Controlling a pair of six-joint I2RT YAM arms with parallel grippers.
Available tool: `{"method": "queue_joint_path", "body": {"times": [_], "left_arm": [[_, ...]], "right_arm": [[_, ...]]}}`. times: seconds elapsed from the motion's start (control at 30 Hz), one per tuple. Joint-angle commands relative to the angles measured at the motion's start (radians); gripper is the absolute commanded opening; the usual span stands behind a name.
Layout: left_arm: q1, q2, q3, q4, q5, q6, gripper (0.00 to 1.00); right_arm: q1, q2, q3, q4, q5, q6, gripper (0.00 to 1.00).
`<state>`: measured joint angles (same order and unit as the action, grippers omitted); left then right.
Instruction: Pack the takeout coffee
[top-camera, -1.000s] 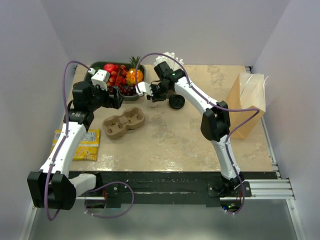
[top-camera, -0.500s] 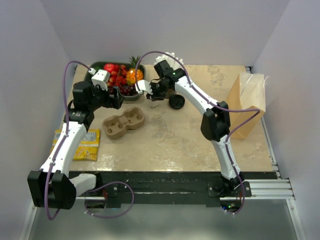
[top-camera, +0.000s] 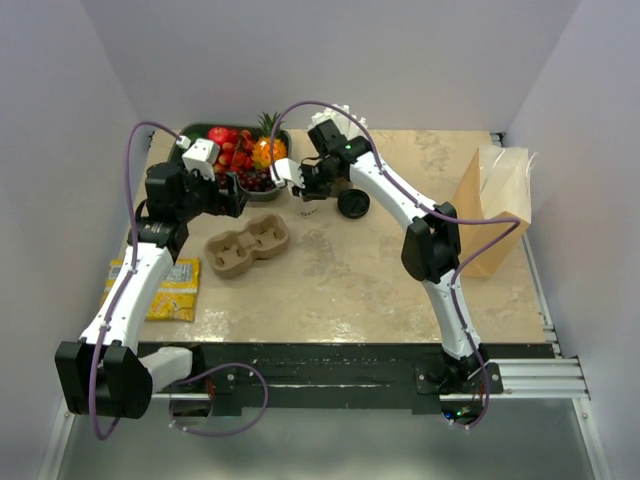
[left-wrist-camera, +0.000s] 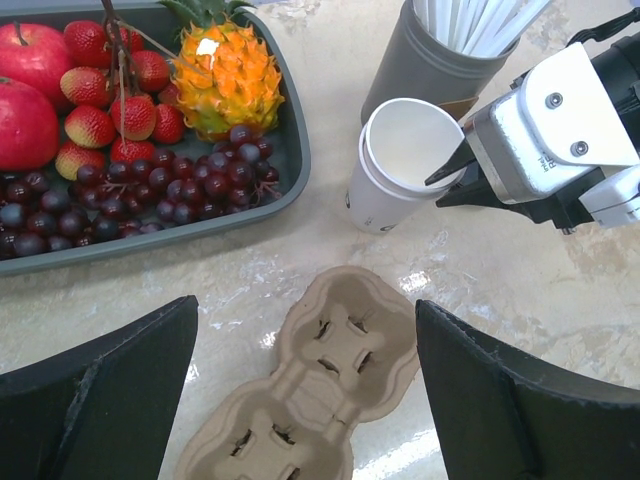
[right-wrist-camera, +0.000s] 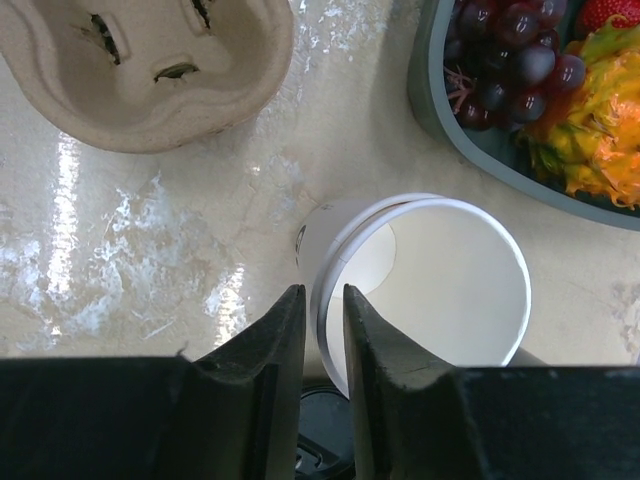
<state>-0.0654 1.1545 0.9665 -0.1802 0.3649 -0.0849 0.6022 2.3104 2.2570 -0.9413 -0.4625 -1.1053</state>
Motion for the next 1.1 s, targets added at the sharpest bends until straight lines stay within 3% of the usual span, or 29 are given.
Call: {"method": "queue_joint_path", "body": {"times": [0.0,0.27,0.7,0.83,1.07], "left_arm": [[0.009,0.002,-0.009,0.042,0.022,-0.015,0.94],[0.009,0.004,-0.011,0.05,0.026,-0.019,0.94],[0.009,0.004,-0.017,0.056,0.029,-0.024,0.94],[0.009,0.005,-0.02,0.058,0.029,-0.026,0.94],[0.009,0.004,-0.022,0.064,0.034,-0.029,0.94]], "right_arm": [[0.005,-0.049,0.038,0.03,-0.007,0.028,0.27],[0.005,-0.055,0.041,0.041,-0.004,0.044,0.27],[0.007,-0.055,0.049,0.041,0.001,0.055,0.19],[0.005,-0.063,0.044,0.059,0.008,0.085,0.3],[0.007,-0.063,0.044,0.07,0.019,0.087,0.29]]}}
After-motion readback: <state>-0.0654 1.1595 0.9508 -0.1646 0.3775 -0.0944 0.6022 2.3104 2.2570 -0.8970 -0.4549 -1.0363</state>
